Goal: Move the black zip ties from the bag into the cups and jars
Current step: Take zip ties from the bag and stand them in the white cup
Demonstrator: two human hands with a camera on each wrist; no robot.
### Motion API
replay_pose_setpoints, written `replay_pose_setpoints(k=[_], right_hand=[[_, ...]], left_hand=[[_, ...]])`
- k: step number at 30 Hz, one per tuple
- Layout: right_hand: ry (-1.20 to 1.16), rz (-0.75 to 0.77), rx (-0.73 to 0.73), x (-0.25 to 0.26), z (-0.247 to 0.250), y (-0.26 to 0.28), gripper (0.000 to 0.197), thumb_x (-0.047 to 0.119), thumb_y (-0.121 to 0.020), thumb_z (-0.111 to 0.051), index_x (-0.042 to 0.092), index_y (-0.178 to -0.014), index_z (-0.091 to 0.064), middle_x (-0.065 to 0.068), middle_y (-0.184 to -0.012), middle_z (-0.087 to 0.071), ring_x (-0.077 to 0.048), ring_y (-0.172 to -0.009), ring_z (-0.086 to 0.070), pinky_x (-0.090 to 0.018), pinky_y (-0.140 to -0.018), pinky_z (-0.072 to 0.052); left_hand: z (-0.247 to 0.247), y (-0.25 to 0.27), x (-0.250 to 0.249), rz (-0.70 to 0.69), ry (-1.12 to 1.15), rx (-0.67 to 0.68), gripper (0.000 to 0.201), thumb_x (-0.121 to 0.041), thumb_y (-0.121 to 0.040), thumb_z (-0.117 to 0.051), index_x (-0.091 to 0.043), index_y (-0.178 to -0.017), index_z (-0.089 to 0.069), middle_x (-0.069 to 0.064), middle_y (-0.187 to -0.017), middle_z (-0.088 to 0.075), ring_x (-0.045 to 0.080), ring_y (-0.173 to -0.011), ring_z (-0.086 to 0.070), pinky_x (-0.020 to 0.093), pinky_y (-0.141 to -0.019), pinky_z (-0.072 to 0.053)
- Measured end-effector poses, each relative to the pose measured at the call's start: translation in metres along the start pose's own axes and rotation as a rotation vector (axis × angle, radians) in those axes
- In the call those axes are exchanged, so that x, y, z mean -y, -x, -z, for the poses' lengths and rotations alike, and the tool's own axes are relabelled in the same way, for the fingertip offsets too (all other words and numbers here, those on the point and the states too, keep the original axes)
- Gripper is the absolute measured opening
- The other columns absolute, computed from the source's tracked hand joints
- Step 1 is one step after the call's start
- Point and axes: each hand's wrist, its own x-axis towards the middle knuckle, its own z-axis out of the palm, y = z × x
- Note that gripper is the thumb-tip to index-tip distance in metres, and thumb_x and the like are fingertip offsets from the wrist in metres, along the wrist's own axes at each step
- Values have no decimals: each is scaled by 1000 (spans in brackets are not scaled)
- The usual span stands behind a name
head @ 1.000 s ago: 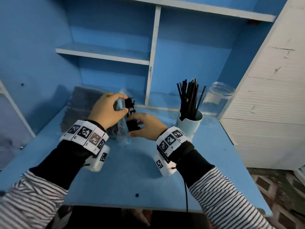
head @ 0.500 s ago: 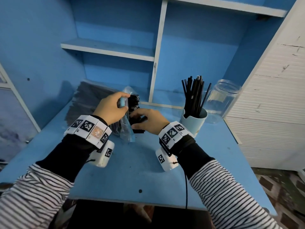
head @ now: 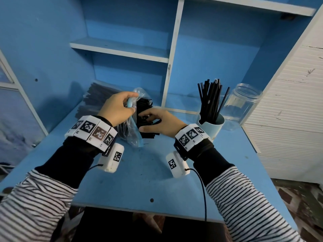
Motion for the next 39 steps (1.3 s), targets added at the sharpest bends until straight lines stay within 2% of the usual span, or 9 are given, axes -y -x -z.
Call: replay_pose_setpoints(k=[6,13,16,18,24,30,33,36,39], right_hand=[[-63,28,-148,-4,1,0,29,16,-82,-75,21,-110,-73,4,-103,-70,-8,-94,-63,-21,-92,-48],[-78,-3,-120,-15,34,14,24,12,-85,-72,25,-104,-69,5,-97,-68,-2,-83,-61,-19,-84,-48],[-144,-63,-19,-14,29,19,32,19,-86,-71,26,-115,-59,-13,-111,-62,-13,-81,-61,-26,-84,-55],[-191,-73,33,-14,20,19,42,20,-86,-72,26,-124,-55,-12,-113,-60,-18,-90,-63,-32,-85,-58],[-354,-8,-141,-15,4,10,29,0,-87,-66,7,-115,-65,-20,-113,-64,-28,-97,-67,-29,-80,-59],[-373,53,-175,-16,4,11,32,2,-88,-65,16,-117,-66,2,-105,-69,-13,-96,-68,-30,-91,-55],[-354,39,-299,-21,6,9,26,8,-87,-69,17,-111,-68,-2,-100,-69,-19,-93,-68,-41,-91,-55],[-344,21,-350,-25,8,7,20,8,-86,-70,15,-104,-65,-4,-94,-66,-22,-90,-68,-45,-88,-56],[-335,47,-278,-21,5,8,21,9,-89,-67,19,-106,-69,-6,-104,-70,-25,-101,-68,-46,-96,-52]], left_hand=[[0,1,2,11,31,-36,51,0,-86,-61,-21,-133,-56,-5,-135,-56,3,-112,-49,19,-94,-34],[1,1,2,12,40,-31,52,0,-87,-61,-20,-135,-54,-3,-138,-53,2,-114,-46,19,-94,-33],[-1,0,2,17,55,-40,53,0,-86,-61,-21,-134,-54,-4,-137,-54,4,-116,-48,19,-94,-34],[-2,-1,3,20,69,-41,53,0,-85,-62,-21,-133,-55,-3,-135,-55,5,-115,-51,19,-92,-35],[-2,-1,5,26,57,-39,53,-1,-85,-62,-23,-132,-55,-5,-133,-56,7,-116,-53,20,-92,-36],[-1,-1,3,20,40,-44,52,-2,-86,-62,-23,-133,-55,-5,-136,-54,5,-115,-50,20,-91,-36],[-2,0,3,27,38,-36,52,-4,-87,-61,-24,-134,-54,-5,-138,-54,10,-122,-51,21,-95,-36],[-2,2,0,29,6,-34,49,-13,-89,-63,-24,-135,-52,-5,-139,-53,14,-125,-50,24,-99,-35],[-9,6,-9,29,-47,-44,56,-38,-86,-67,-22,-137,-48,-4,-143,-48,16,-130,-45,28,-103,-34]])
